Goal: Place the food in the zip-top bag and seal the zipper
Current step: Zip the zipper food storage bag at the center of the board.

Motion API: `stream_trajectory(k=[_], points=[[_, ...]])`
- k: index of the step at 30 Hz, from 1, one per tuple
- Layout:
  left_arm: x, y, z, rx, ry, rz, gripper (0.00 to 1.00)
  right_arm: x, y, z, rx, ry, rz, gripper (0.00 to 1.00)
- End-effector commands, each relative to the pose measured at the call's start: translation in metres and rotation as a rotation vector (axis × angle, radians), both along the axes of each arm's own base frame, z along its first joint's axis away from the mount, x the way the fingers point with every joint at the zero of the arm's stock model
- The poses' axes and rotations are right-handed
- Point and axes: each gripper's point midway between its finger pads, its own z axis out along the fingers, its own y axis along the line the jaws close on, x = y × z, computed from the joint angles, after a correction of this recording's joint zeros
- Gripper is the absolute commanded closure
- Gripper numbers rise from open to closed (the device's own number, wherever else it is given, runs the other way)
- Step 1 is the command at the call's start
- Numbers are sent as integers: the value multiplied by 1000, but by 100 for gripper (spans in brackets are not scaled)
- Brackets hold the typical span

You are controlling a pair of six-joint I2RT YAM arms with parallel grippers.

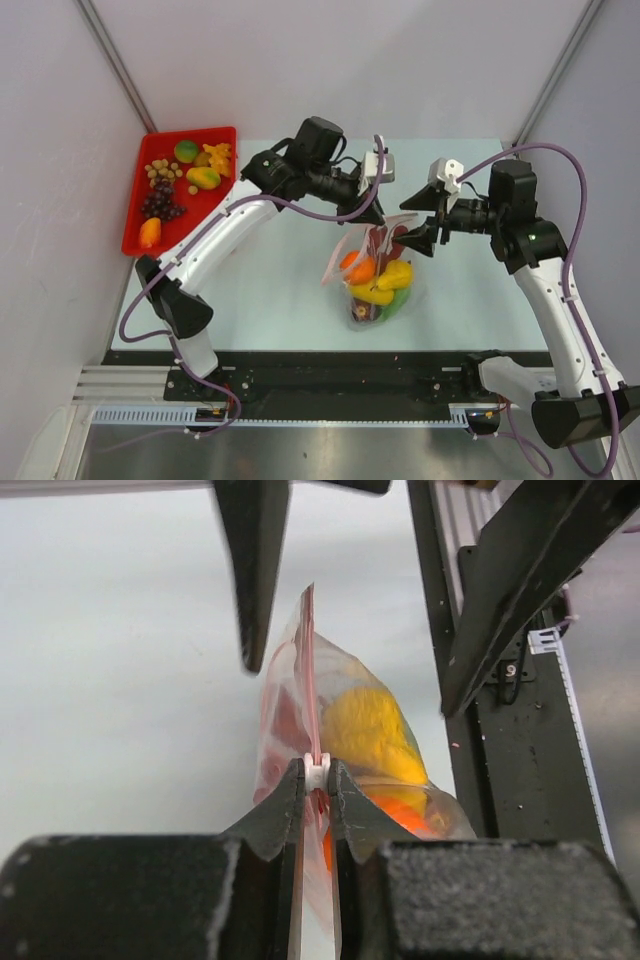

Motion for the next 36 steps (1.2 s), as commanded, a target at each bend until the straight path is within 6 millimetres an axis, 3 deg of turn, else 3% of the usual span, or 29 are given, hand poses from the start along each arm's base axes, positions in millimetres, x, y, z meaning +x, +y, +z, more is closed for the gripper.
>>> stream_trajectory(k=[1, 3, 4, 5, 9, 11, 15, 20, 24, 31, 36], points=[[-18, -9, 21, -44, -77, -96, 98, -3, 8, 11, -2, -79, 37, 25], [-20, -10, 22, -45, -77, -110, 99, -2, 9, 7, -14, -82, 43, 35], [-21, -10, 22, -44, -74, -111, 99, 0, 10, 4, -21, -77, 39, 50], [-22, -10, 22, -45, -72, -113, 99, 1, 10, 1, -29, -67, 32, 56], [-23, -6, 16, -28, -61, -105, 100, 3, 7, -11, -75, -58, 17, 72], [-27, 0, 17, -27, -67, -103, 99, 2, 5, -16, -94, -54, 15, 98], [-24, 18, -4, 20, -11, -56, 97, 7, -4, -11, -99, -68, -46, 100], [-6, 54, -19, 54, 43, 70, 92, 23, -23, -2, -72, -49, -163, 100], [5, 86, -43, 113, 57, 184, 90, 36, -34, 1, -48, -28, -236, 100], [26, 133, -49, 161, 28, 308, 92, 45, -46, 2, -34, -10, -284, 100], [33, 137, -39, 140, 2, 335, 99, 47, -32, 5, -14, -23, -227, 100]])
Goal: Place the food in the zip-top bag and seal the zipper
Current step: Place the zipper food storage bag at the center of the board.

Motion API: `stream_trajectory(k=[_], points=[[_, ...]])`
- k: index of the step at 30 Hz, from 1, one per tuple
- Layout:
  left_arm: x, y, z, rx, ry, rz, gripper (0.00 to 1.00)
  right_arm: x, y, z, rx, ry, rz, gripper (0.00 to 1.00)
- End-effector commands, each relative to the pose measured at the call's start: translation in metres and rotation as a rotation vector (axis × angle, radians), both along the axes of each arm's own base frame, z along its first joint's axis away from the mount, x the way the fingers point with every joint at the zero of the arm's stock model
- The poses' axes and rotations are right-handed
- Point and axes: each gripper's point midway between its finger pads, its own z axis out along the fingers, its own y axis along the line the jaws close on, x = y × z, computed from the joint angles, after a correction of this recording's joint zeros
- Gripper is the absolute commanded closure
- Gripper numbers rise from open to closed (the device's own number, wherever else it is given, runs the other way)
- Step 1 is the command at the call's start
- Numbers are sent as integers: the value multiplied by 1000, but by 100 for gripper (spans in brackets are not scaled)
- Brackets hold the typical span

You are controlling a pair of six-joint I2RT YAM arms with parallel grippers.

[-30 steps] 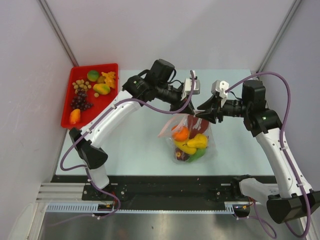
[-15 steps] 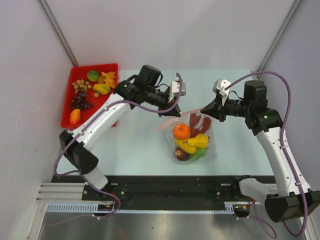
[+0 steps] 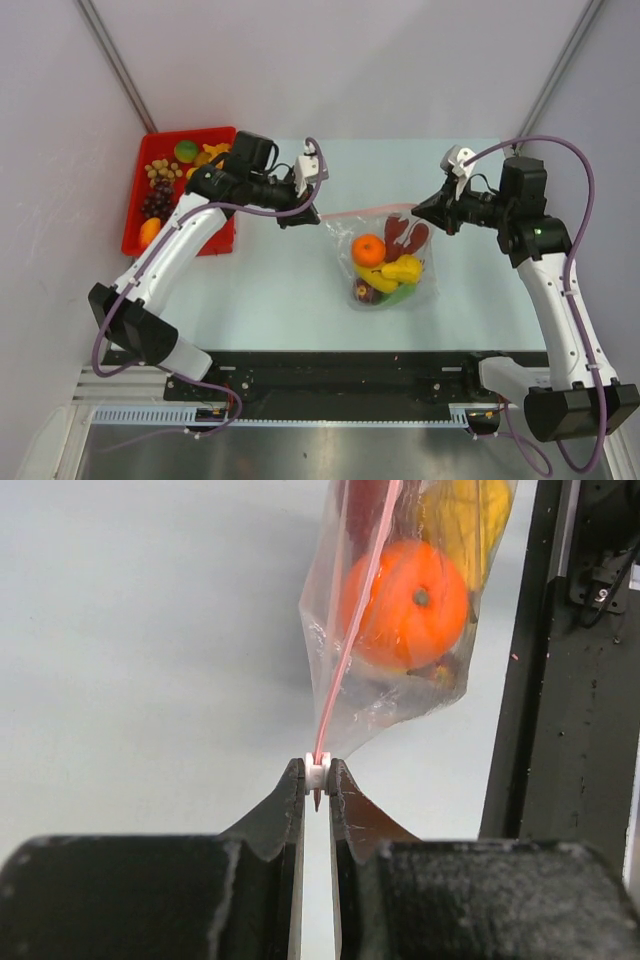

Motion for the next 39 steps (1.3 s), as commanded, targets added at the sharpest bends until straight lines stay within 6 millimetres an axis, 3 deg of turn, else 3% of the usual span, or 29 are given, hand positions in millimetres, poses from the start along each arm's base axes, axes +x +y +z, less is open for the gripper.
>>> stream_trajectory(k=[1, 3, 4, 6, 7, 8, 10, 11, 14, 16, 18, 19, 20, 21, 23, 24, 25, 26, 27, 28, 29, 30, 35, 39], points=[[8, 15, 14, 20, -76, 59, 100, 17, 9, 17, 6, -109, 15, 100], [25, 17, 18, 11, -93, 110, 100, 27, 16, 19, 14, -133, 22, 100], [38, 17, 24, -4, -123, 136, 100, 38, 21, 30, 28, -194, 24, 100], [65, 27, 44, -35, -153, 222, 100, 61, 26, 28, 35, -219, 10, 100], [80, 28, 47, -56, -149, 260, 100, 75, 27, 41, 45, -302, -11, 100], [94, 33, 66, -82, -189, 295, 100, 89, 29, 38, 47, -311, -20, 100], [126, 48, 90, -110, -247, 372, 100, 106, 33, 59, 69, -401, -35, 100], [138, 59, 99, -119, -269, 414, 100, 114, 35, 60, 73, -413, -39, 100], [149, 61, 122, -163, -303, 401, 100, 125, 39, 78, 105, -494, -65, 100], [138, 59, 119, -157, -308, 345, 100, 124, 44, 87, 121, -526, -63, 100], [122, 59, 105, -143, -292, 296, 100, 110, 58, 82, 114, -509, 4, 100], [115, 61, 69, -95, -249, 274, 100, 102, 64, 60, 69, -439, 44, 100], [99, 66, 73, -93, -281, 266, 100, 87, 77, 42, 44, -378, 105, 100], [92, 70, 35, -46, -248, 251, 100, 68, 83, 3, 1, -212, 167, 100], [66, 74, 21, -24, -249, 214, 100, 35, 98, -37, -44, -62, 273, 100], [54, 72, 9, -6, -250, 161, 100, 17, 97, -65, -64, 74, 302, 100], [39, 71, -19, 24, -189, 128, 100, 0, 96, -94, -87, 158, 332, 100], [23, 63, -28, 41, -176, 82, 100, -12, 95, -108, -104, 197, 351, 100], [4, 65, -56, 83, -114, 46, 100, -26, 93, -124, -137, 236, 368, 100], [-8, 60, -67, 98, -90, 14, 100, -35, 87, -139, -164, 241, 377, 100], [-18, 61, -73, 100, -84, 4, 100, -39, 84, -144, -181, 241, 377, 100], [-31, 62, -92, 114, -35, -5, 100, -42, 80, -148, -194, 246, 376, 100], [-64, 59, -114, 96, 25, -27, 100, -59, 68, -162, -254, 260, 402, 100], [-89, 58, -129, 97, 69, -48, 99, -79, 61, -175, -295, 293, 444, 91]])
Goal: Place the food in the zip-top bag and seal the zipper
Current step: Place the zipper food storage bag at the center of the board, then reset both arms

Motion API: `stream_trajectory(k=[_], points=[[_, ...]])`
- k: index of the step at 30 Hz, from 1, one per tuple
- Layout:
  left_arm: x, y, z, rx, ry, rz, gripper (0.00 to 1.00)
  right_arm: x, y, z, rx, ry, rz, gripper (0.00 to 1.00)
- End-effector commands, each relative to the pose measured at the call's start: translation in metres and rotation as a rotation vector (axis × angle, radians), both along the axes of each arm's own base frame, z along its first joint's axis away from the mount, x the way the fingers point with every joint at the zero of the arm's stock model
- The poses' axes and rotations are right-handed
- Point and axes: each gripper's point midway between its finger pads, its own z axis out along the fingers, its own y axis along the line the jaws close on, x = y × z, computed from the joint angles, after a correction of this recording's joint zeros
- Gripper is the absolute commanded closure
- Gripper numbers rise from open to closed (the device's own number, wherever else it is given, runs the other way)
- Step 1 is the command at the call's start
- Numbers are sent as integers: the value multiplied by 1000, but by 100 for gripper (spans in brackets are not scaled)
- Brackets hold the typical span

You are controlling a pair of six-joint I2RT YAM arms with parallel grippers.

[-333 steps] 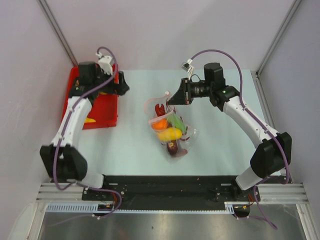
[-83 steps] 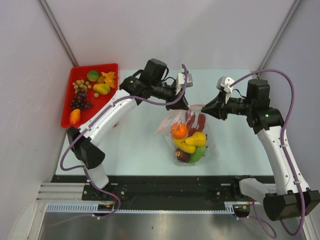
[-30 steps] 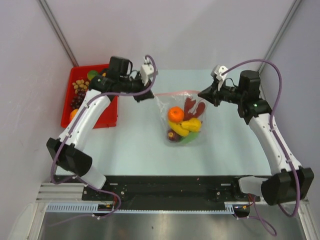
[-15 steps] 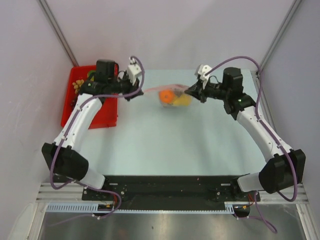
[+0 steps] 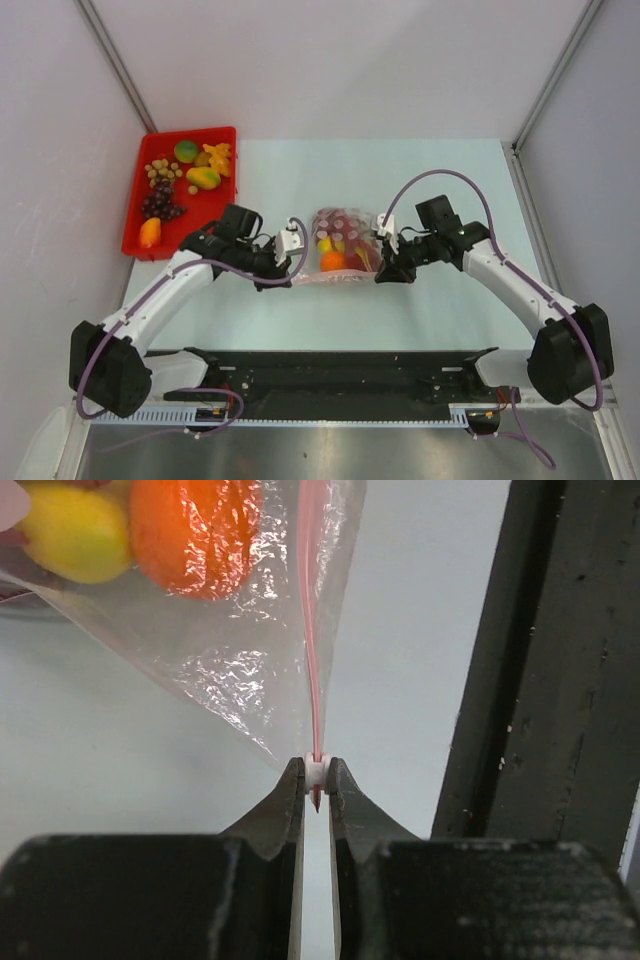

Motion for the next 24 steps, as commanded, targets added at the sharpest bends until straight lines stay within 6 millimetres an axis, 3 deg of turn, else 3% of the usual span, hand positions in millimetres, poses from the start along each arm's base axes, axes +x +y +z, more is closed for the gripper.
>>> stream_trajectory(k=[1, 3, 4, 5, 6, 7, 8, 10, 13, 16, 18, 19, 21, 22, 23, 24], points=[[-22, -10, 6, -56, -25, -55, 99, -26, -12, -6, -47, -11, 67, 90], [-31, -10, 1, -52, -11, -66, 91, -33, -13, -9, -62, 1, 74, 79], [-36, -10, 1, -52, 8, -76, 77, -35, -13, -8, -64, 1, 71, 72], [-39, -11, 4, -59, 14, -83, 65, -36, -12, -6, -63, 1, 67, 57], [-39, -12, 6, -62, 22, -81, 52, -37, -12, -3, -57, 19, 43, 49], [-42, -13, 10, -67, 40, -74, 33, -35, -9, 1, -49, 4, 35, 40], [-39, -15, 19, -81, 27, -70, 26, -35, -7, 12, -26, -27, 19, 29], [-38, -16, 32, -95, 19, -48, 1, -28, -3, 29, 18, -48, -48, 20], [-24, -20, 64, -134, -32, 14, 0, -15, -2, 61, 80, -96, -172, 3], [0, -25, 99, -184, -68, 104, 0, 4, -4, 89, 134, -133, -301, 0], [27, -22, 130, -222, -113, 195, 0, 25, -12, 101, 156, -157, -400, 0], [39, -21, 157, -265, -124, 244, 0, 38, -14, 117, 203, -172, -449, 0], [75, -7, 165, -276, -87, 358, 0, 71, -33, 128, 236, -174, -568, 0], [89, -1, 168, -281, -45, 434, 0, 86, -39, 147, 285, -188, -614, 0], [113, 3, 182, -286, -55, 489, 0, 97, -47, 153, 301, -189, -652, 0], [131, 20, 180, -253, -40, 587, 0, 117, -65, 149, 299, -173, -718, 0]])
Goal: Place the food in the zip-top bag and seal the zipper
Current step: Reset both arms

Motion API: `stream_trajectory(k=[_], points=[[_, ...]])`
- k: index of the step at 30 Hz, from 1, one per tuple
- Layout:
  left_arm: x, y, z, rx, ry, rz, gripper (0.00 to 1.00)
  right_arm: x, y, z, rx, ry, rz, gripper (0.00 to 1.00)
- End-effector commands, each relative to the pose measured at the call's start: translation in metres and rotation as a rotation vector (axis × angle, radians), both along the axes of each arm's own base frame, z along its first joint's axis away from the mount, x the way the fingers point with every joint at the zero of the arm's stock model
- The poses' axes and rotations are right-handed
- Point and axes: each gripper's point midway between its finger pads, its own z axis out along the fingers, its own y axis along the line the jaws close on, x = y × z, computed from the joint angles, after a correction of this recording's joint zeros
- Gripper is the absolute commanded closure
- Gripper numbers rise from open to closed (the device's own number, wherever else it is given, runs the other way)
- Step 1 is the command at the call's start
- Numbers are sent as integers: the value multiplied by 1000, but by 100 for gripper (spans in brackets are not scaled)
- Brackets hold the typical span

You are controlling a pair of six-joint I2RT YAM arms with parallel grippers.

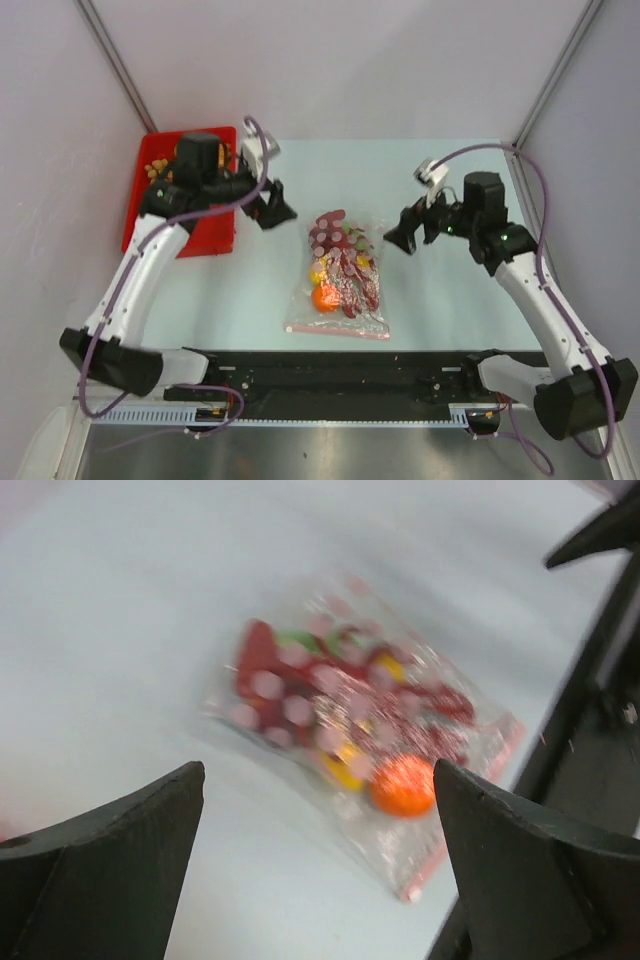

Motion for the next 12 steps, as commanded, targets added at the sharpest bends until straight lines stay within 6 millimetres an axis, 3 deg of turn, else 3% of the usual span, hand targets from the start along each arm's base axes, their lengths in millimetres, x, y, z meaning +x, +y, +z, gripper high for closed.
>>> stream_trajectory(k=[1, 2, 3, 6, 7, 12], points=[[73, 35, 23, -49, 120, 310, 0, 78, -41, 58, 157, -83, -263, 0], [87, 50, 38, -64, 93, 354, 0, 87, -48, 64, 180, -75, -291, 0], [99, 57, 30, -59, 115, 377, 0, 98, -65, 65, 188, -80, -336, 0], [124, 86, 24, -59, 119, 478, 0, 118, -84, 59, 201, -63, -406, 0], [130, 95, 19, -38, 117, 518, 0, 127, -103, 53, 202, -47, -457, 0], [142, 118, 15, -9, 100, 603, 0, 138, -126, 44, 220, -11, -527, 0]])
